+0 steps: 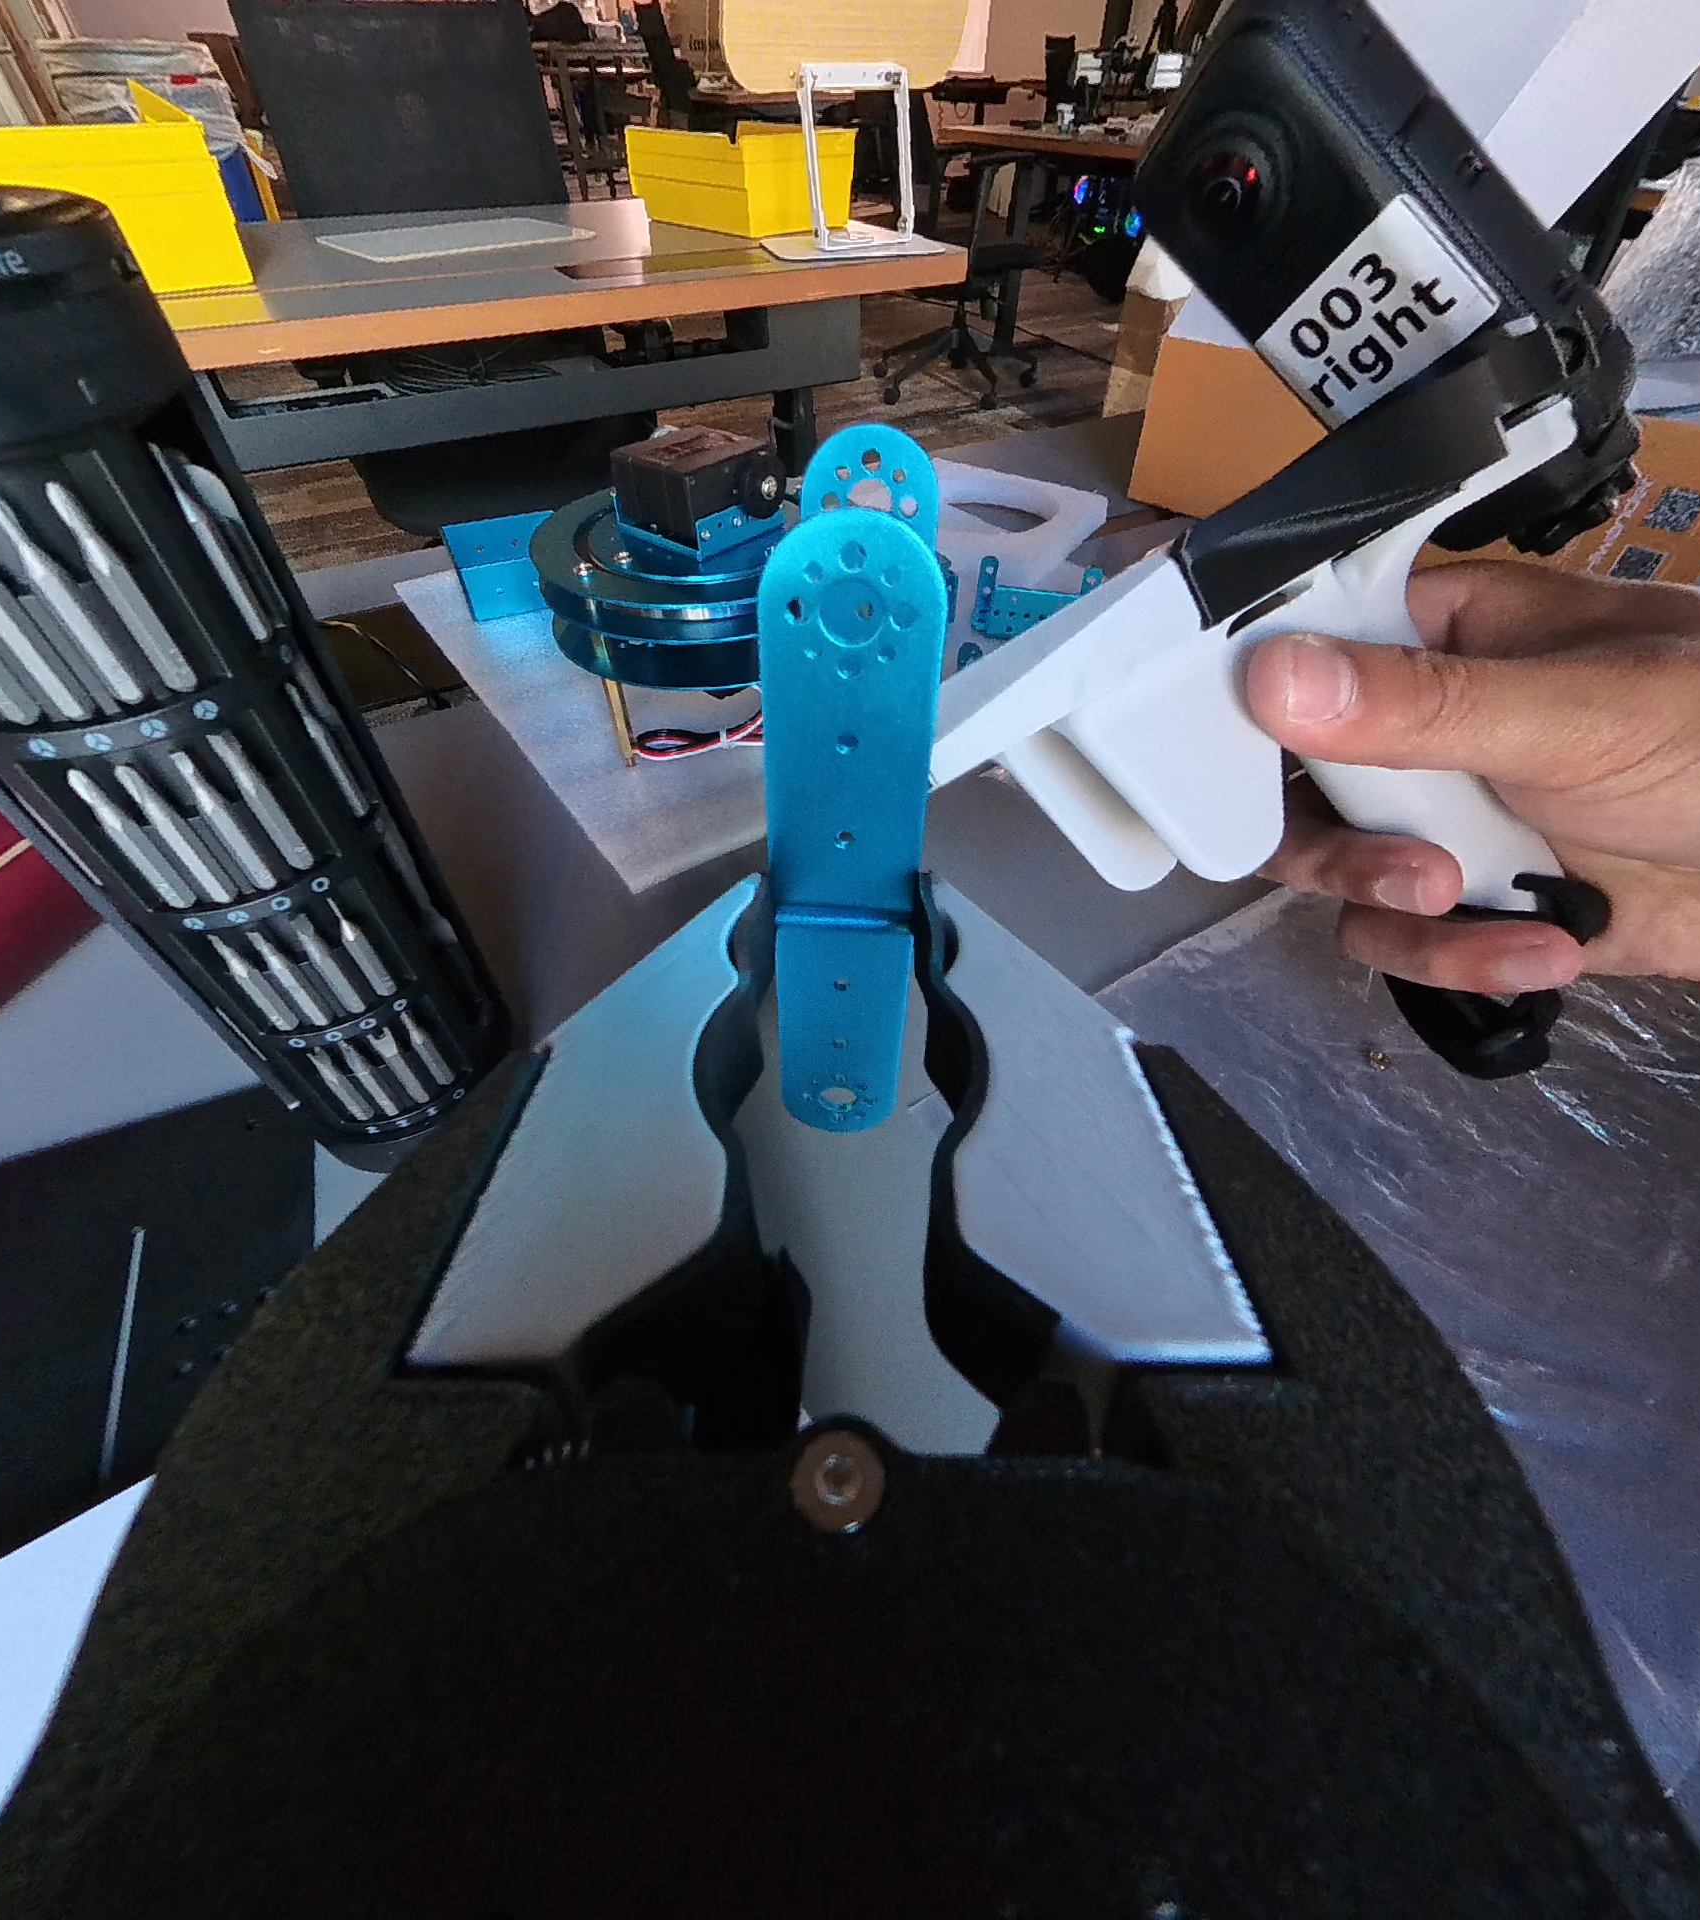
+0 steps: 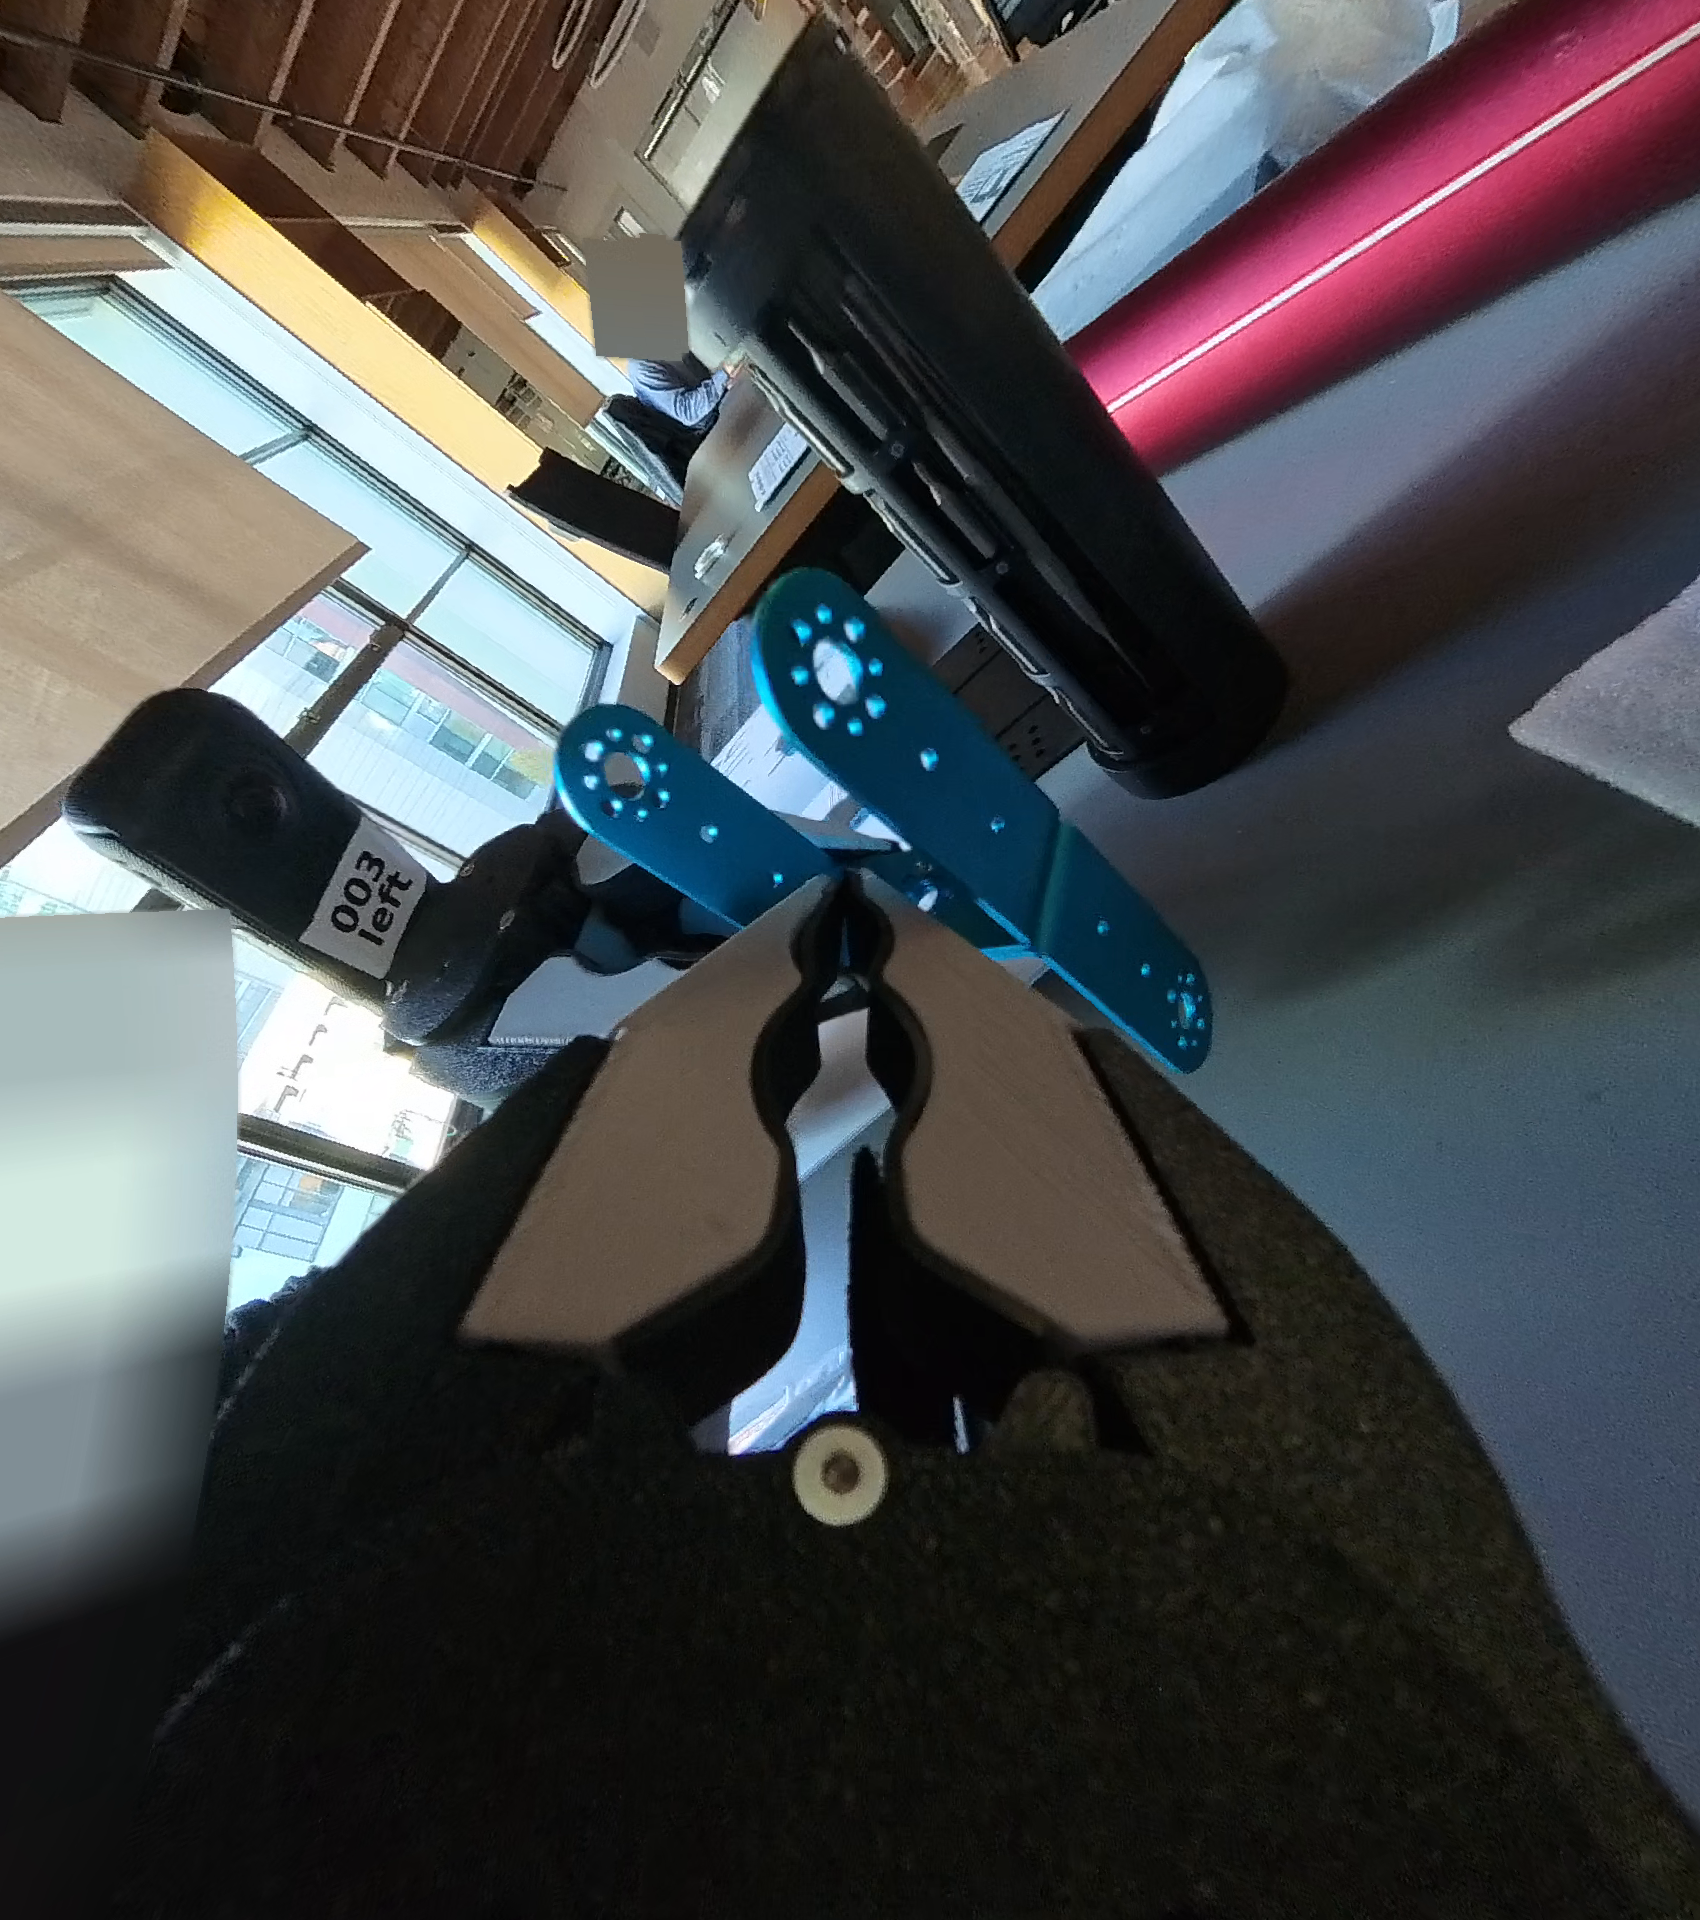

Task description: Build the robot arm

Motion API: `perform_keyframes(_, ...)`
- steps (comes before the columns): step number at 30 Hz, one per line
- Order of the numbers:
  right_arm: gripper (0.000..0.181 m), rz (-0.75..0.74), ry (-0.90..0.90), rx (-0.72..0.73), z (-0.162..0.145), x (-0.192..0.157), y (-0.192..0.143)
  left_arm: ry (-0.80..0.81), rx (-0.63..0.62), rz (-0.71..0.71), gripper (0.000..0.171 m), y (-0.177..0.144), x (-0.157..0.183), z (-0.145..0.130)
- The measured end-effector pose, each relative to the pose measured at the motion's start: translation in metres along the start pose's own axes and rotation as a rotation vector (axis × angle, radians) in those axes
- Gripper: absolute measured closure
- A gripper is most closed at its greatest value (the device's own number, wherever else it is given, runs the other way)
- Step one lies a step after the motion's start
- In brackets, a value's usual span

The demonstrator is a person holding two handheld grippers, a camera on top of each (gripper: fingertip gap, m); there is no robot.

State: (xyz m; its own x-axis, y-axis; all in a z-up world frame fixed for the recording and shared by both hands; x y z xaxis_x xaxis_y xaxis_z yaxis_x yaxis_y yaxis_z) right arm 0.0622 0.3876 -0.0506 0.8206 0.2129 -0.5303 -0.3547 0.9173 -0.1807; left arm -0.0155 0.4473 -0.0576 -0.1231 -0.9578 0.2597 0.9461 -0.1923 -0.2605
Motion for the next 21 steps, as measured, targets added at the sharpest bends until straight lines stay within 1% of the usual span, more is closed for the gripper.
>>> perform_keyframes(14, 0.181, -0.006, -0.014, -0.008, 0.0012, 0.0002, -0.0009, 0.015, 0.014, 0.005, 0.146, -0.0016, 0.0006, 0.0018)
perform_keyframes(21, 0.181, -0.026, -0.059, -0.022, 0.0023, -0.0014, -0.0008, 0.016, 0.017, 0.001, 0.147, -0.0017, 0.0014, 0.0019)
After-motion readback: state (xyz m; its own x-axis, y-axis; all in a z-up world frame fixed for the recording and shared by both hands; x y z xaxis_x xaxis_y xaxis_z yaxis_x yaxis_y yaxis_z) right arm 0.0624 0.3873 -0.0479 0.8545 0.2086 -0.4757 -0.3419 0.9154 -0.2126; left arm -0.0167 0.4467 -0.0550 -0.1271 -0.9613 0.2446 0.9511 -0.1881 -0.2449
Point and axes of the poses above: each gripper's, where its closed fingertips meet, y out along the fingers, z out of its top, x = y × z across the jaws, the point moved 6 cm from there along -y, back along the fingers, and after that the axes turned 15 degrees about -y, right-handed, at the moved point
